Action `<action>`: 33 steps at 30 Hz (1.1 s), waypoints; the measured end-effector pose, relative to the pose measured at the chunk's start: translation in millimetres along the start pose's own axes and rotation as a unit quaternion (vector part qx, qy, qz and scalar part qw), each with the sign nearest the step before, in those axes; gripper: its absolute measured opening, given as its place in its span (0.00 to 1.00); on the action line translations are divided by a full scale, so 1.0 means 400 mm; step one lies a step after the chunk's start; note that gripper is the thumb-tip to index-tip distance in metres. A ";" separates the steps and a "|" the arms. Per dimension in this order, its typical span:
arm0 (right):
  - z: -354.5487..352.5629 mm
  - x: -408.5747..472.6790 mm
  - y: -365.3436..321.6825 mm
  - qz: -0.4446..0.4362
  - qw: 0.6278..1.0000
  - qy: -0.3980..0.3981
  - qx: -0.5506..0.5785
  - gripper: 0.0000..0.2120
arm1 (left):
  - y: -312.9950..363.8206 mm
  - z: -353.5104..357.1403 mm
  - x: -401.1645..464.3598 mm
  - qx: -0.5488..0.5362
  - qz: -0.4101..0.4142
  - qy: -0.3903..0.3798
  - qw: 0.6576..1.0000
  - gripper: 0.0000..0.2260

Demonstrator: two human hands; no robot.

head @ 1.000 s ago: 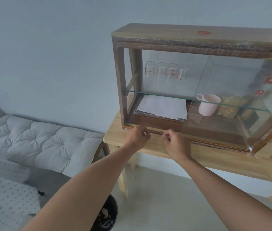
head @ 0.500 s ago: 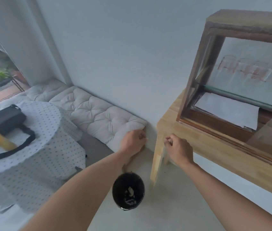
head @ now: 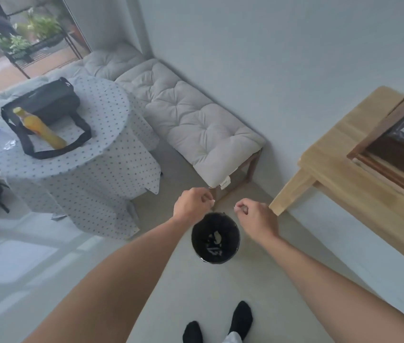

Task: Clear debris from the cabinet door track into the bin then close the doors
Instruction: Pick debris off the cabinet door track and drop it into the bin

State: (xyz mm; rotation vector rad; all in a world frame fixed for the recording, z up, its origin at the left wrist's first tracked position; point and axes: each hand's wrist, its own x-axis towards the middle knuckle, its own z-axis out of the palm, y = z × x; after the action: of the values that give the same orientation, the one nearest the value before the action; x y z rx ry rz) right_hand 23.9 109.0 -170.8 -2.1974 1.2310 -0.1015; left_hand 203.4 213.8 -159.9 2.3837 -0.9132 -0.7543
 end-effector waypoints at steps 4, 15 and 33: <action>0.052 0.039 0.011 -0.002 0.999 -0.026 -0.017 0.10 | -0.034 0.039 0.026 0.008 -0.022 -0.012 1.000 0.03; 0.091 0.103 0.020 0.004 0.999 -0.048 -0.010 0.11 | -0.055 0.069 0.073 0.024 -0.043 -0.021 0.999 0.07; -0.114 0.004 0.024 0.017 0.998 0.054 0.016 0.11 | 0.071 -0.027 0.009 0.032 0.027 0.002 0.999 0.08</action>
State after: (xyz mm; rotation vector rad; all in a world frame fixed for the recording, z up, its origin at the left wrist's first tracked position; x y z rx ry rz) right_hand 1.6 82.7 -139.5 -2.1660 1.3171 -0.2281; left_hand 199.7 194.8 -136.2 2.4052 -1.0098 -0.7083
